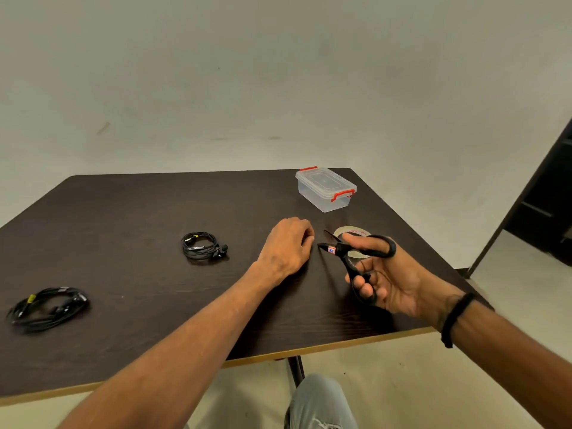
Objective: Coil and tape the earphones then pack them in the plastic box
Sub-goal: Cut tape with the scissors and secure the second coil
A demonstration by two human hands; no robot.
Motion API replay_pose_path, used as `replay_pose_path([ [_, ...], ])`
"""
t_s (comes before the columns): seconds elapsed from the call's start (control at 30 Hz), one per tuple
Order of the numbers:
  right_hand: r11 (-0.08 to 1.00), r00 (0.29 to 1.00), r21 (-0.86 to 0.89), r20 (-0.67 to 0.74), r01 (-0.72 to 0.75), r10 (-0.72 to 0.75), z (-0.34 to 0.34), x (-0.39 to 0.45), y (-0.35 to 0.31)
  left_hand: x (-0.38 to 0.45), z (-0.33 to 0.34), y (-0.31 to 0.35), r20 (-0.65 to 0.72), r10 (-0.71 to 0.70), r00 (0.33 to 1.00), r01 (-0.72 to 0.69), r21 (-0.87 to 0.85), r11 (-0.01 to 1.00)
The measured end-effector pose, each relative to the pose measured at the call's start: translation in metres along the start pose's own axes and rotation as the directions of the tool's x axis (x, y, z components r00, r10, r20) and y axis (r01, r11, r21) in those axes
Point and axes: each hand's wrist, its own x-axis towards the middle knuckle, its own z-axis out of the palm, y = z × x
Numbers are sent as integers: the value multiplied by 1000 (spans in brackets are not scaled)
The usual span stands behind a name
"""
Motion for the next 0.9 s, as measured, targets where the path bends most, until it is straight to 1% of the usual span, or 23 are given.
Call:
replay_pose_path([
  [0.13, 1000, 1000, 16, 8, 5, -5, 1, 7, -3, -2, 5, -4, -29, 9, 1000, -10, -17, 1000],
  [0.23, 999, 1000, 46, -7, 6, -6, 2, 10, -4, -2, 7, -6, -39, 16, 999, -17, -20, 1000],
  [0.37, 997, 998, 57, -37, 43, -41, 4, 12, -2, -2, 7, -7, -44, 19, 999, -20, -27, 999],
  [0.47, 997, 994, -1, -67, 82, -82, 6, 7, 0, -3, 7, -7, -32, 7, 999, -8, -29, 1000],
  [0.53, 982, 987, -145, -83, 123, -136, 5, 4, 2, -2, 6, -7, -29, -1, 1000, 0, -27, 1000],
  [0.57, 958, 980, -251, -98, 143, -172, 5, 2, 3, -2, 6, -6, -34, -9, 999, 8, -27, 1000],
  [0.63, 871, 963, -468, -132, 149, -236, 3, 0, 1, -2, 4, -5, -49, -55, 997, 53, -34, 998],
  [0.67, 815, 958, -567, -145, 123, -246, 2, 0, 0, -2, 5, -6, -63, -90, 994, 87, -52, 995],
  [0.73, 665, 958, -745, -160, 40, -238, 3, -3, -7, -2, 2, -8, -94, -204, 975, 190, -136, 972],
  [0.8, 519, 957, -854, -175, -31, -231, 9, -6, -14, -2, -8, -11, -85, -330, 940, 299, -261, 918],
  [0.9, 376, 957, -924, -173, -76, -232, 16, -6, -23, -6, -24, -18, -22, -422, 906, 370, -440, 818],
])
